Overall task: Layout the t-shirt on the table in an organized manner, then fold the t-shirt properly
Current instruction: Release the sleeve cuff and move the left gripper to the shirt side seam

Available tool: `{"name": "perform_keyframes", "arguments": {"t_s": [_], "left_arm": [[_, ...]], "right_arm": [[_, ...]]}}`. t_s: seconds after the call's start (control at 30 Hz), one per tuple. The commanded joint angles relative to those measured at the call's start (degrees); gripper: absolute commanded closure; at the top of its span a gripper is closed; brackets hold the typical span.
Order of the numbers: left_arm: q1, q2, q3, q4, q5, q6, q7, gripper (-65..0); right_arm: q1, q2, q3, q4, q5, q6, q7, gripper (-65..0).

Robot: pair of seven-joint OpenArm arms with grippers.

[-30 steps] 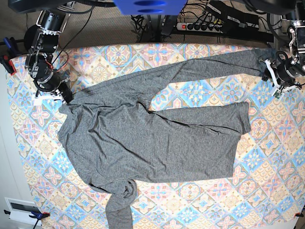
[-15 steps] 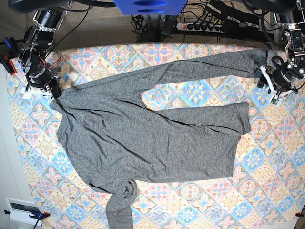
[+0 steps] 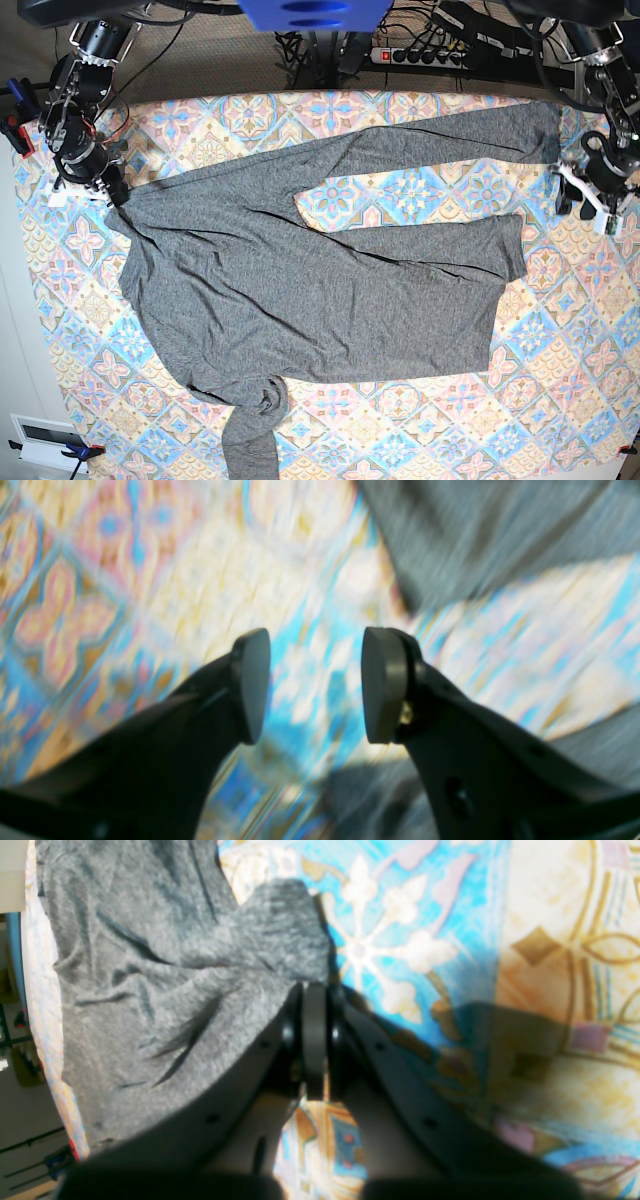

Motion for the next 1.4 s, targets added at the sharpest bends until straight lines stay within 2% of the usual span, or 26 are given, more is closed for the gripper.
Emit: {"name": "perform_keyframes", "arguments": {"t_s": [0.0, 0.07, 0.17, 0.37, 0.63, 0.7, 0.77, 1.03, 1.2, 1.37], "left_arm": [[-1.87, -0.87, -0.54, -0.45, -2.45, 0.1, 0.74, -29.1], [-4.86, 1.07, -1.24, -3.18, -5.52, 0.1, 4.96, -29.1], [-8.11, 5.2, -4.58, -6.43, -5.61, 0.1, 8.74, -29.1], [-11.01, 10.03, -5.38, -7.4, -1.04, 0.1, 9.09, -29.1], [-15.58, 10.3, -5.55, -7.49, -0.78, 0.1, 9.0, -29.1], [-16.82, 10.65, -8.1, -7.57, -0.78, 0.1, 8.91, -29.1], [-18.93, 12.76, -12.23, -7.57, -0.25, 0.1, 9.0, -29.1], [-25.34, 14.08, -13.99, -7.93, -0.25, 7.0, 9.0, -29.1], [-32.2, 13.29, -13.99, -19.0, -0.25, 11.13, 7.86, -29.1], [-36.24, 10.74, -13.99, -34.56, 1.6, 13.06, -1.55, -29.1]], "right_arm": [[-0.03, 0.84, 0.08, 0.64, -0.69, -0.25, -0.04, 0.0], [0.15, 0.84, 0.08, 0.64, -0.69, -0.25, -0.04, 0.0], [0.32, 0.84, 0.08, 0.64, -0.69, -0.25, 0.05, 0.0], [0.32, 0.75, 0.08, 0.64, -0.69, -0.25, 0.05, 0.0], [0.32, 0.75, 0.08, 0.64, -0.69, -0.25, 0.05, 0.0], [0.32, 0.75, 0.08, 0.64, -0.69, -0.25, 0.05, 0.0], [0.32, 0.75, -0.01, 0.64, -0.69, -0.25, 0.05, 0.0], [0.41, 0.75, -0.01, 0.64, -0.69, -0.25, 0.05, 0.0], [0.41, 0.75, -0.01, 0.64, -0.69, -0.25, 0.05, 0.0], [0.41, 0.75, -0.01, 0.64, -0.69, -0.25, 0.05, 0.0]]}}
